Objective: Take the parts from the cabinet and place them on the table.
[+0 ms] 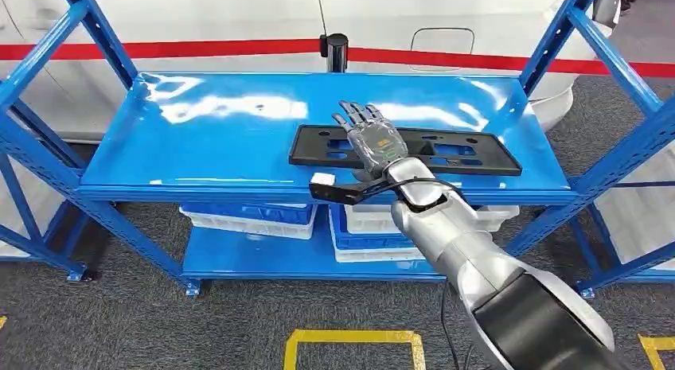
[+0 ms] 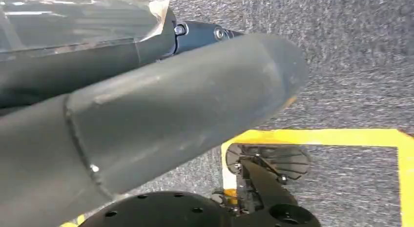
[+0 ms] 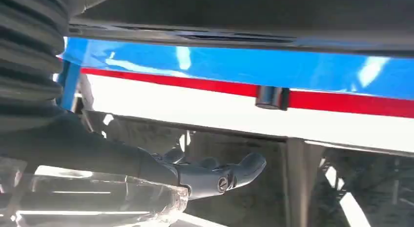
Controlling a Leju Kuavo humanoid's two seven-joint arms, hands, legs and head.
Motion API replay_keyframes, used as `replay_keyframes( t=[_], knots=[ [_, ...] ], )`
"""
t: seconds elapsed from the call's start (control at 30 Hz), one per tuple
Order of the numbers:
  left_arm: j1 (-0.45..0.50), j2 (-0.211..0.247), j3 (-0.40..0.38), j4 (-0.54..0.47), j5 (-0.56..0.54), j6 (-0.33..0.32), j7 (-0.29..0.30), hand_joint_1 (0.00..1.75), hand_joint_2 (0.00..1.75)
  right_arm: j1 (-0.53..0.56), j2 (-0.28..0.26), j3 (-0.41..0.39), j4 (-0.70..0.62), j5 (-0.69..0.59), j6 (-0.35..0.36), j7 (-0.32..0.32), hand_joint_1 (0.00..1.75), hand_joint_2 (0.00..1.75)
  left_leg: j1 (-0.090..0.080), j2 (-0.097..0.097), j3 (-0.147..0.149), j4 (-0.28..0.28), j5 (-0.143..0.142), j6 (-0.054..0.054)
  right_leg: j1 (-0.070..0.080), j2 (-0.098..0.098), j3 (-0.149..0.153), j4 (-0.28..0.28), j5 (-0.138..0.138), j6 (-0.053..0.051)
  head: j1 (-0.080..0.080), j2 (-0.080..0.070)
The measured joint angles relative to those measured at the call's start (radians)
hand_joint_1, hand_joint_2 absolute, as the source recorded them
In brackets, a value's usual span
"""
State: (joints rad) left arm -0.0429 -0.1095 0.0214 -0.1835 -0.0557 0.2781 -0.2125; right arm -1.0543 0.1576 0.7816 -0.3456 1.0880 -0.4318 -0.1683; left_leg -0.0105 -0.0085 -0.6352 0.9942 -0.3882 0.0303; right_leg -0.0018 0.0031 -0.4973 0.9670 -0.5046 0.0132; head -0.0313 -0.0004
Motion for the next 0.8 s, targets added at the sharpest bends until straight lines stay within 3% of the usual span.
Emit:
replay_keyframes(
  t=[0.13,0.17,0.2,0.23,0.63,0.67,0.8],
  knots=[
    [-0.001,-0.003,0.003,0.0,0.003,0.001,-0.002,0.0,0.0,0.011,0.011,0.003,0.001,0.026,0.021,-0.007,0.0,1.75,-0.001,0.0,0.001,0.001,-0.002,0.003,-0.001,-0.001,-0.004,-0.006,-0.004,0.002,0.0,0.0],
    [-0.001,-0.003,0.006,0.0,0.008,0.0,-0.005,0.0,0.0,0.016,0.015,0.006,0.001,0.03,0.021,-0.007,0.17,1.75,-0.001,-0.001,0.001,0.001,-0.002,0.004,-0.001,-0.001,-0.004,-0.006,-0.004,0.002,0.0,0.0],
    [-0.001,-0.004,0.01,0.0,0.014,-0.002,-0.009,0.0,0.0,0.02,0.018,0.008,0.002,0.032,0.021,-0.006,1.57,1.75,-0.002,-0.001,0.001,0.001,-0.001,0.005,-0.001,-0.001,-0.004,-0.006,-0.003,0.003,-0.001,0.0],
    [-0.001,-0.004,0.013,0.0,0.017,-0.007,-0.014,0.0,0.0,0.025,0.021,0.01,0.002,0.031,0.021,-0.006,1.69,1.75,-0.002,-0.001,0.001,0.001,0.0,0.006,-0.002,-0.001,-0.004,-0.006,-0.002,0.005,0.0,0.0],
    [0.0,-0.004,0.037,0.0,0.034,-0.022,-0.074,0.0,0.0,0.048,0.018,0.011,0.016,0.008,0.064,-0.039,1.75,1.75,0.0,0.0,0.003,0.001,0.002,0.009,-0.002,-0.001,0.005,-0.006,0.001,0.01,-0.001,0.0],
    [0.0,-0.004,0.037,0.0,0.028,-0.011,-0.089,0.0,1.75,0.048,0.018,0.01,0.016,0.003,0.056,-0.037,1.75,1.75,0.001,0.0,0.003,0.001,0.002,0.009,-0.002,-0.002,0.005,-0.006,0.001,0.01,-0.001,0.0],
    [0.0,-0.005,0.037,0.0,0.016,0.015,-0.186,0.0,1.75,0.048,0.006,0.006,0.016,-0.023,0.01,-0.067,1.75,1.75,0.002,0.0,0.006,0.001,0.0,0.007,-0.001,-0.002,0.0,-0.006,0.0,0.009,-0.001,0.0]
  ],
)
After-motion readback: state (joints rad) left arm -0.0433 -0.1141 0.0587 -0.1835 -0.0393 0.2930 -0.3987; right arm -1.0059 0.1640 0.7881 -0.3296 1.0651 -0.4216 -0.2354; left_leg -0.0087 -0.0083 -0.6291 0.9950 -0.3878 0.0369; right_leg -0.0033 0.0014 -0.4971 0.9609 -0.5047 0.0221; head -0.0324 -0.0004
